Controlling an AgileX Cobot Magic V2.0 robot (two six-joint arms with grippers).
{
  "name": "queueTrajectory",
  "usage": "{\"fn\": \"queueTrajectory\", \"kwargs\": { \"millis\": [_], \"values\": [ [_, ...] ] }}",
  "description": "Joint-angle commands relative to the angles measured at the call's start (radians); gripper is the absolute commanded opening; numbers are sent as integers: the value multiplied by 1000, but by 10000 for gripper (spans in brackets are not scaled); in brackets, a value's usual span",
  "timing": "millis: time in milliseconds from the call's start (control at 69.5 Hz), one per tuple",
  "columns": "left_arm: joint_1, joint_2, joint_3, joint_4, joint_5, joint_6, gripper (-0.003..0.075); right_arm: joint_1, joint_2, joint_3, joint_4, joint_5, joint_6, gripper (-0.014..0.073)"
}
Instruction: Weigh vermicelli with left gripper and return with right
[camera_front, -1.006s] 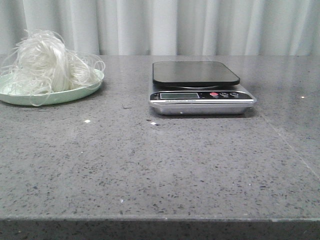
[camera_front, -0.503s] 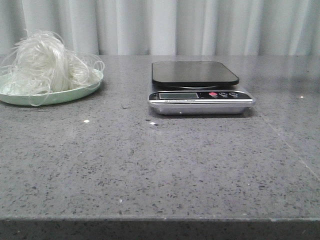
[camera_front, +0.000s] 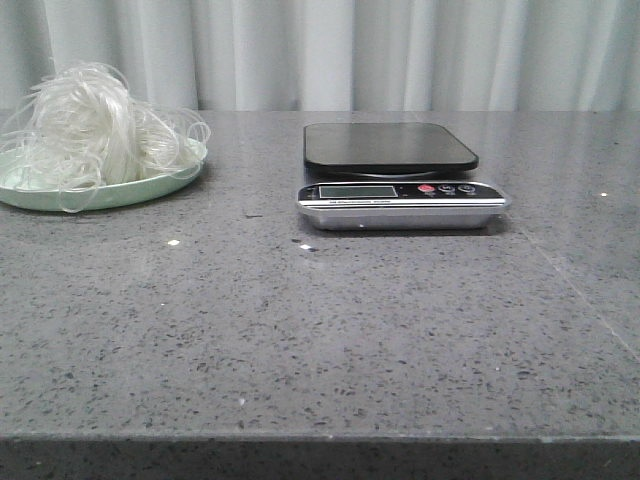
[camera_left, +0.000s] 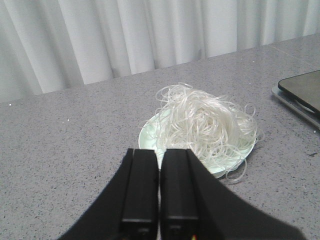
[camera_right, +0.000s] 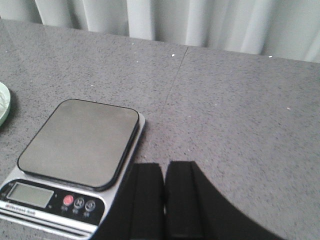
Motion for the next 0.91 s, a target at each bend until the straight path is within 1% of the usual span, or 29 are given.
{"fn": "queueTrajectory", "kwargs": {
  "millis": [0,187,288,446,891],
  "values": [
    [5,4,-25,-8,-80,-9,136,-5,-130,96,1,-139,-9,153],
    [5,4,-25,-8,-80,-9,136,-5,-355,304,-2,-175,-9,153],
    [5,4,-25,-8,-80,-9,136,-5,-460,386,-11,-199,-9,153],
    [5,4,-25,-8,-80,-9,136,-5,-579,467,-12,-253,-9,153],
    [5,4,-25,-8,-78,-9,136,-5,-604,484,-11,-259,-9,151]
  ]
}}
